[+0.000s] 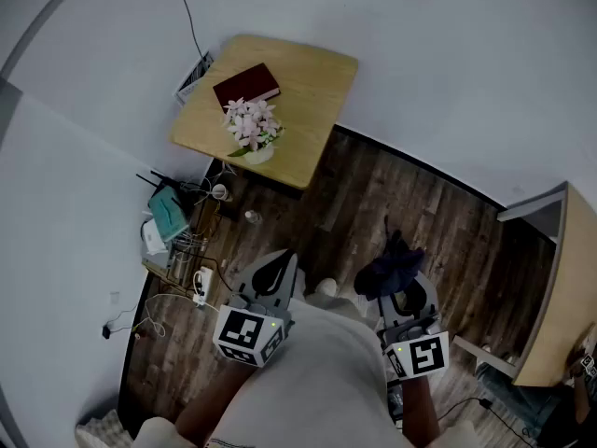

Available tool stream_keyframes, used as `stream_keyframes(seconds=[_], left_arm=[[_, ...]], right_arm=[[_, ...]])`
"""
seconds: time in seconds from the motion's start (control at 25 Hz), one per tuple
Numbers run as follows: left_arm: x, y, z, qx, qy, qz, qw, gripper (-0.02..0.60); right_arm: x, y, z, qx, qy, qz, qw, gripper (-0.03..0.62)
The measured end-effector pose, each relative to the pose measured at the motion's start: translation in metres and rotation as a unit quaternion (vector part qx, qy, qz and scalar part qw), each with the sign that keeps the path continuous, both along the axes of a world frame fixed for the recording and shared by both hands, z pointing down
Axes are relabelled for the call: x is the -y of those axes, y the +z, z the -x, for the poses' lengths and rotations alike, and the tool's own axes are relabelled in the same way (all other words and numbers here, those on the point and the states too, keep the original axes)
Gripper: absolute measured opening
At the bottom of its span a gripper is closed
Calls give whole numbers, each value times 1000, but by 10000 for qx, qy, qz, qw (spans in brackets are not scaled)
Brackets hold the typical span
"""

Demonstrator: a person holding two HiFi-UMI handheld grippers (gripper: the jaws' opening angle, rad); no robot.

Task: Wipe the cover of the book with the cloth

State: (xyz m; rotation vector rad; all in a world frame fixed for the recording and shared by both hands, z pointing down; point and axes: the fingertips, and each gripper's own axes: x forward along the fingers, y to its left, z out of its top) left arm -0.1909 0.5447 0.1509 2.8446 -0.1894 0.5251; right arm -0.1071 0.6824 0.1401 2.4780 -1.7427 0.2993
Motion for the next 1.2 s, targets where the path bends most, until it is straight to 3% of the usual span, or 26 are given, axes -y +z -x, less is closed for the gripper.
stream_keyframes(seconds=[0.4,0.72,0.96,1.2], left_arm=[[-11,-8,1,92,50,-23,9999,9],[-16,-3,-9,285,277,-126,9991,11],[-18,6,-18,422,370,47,9984,9],[8,20,-36,371,105,198,9991,11]], right_arm=[[-6,-8,4,113,-43,-76,9999,140],[-11,2,1,444,141,-319,9984,140],[-11,3,-9,807,272,-430,9954,140],[7,20,-33,866,166,-175,9959,140]])
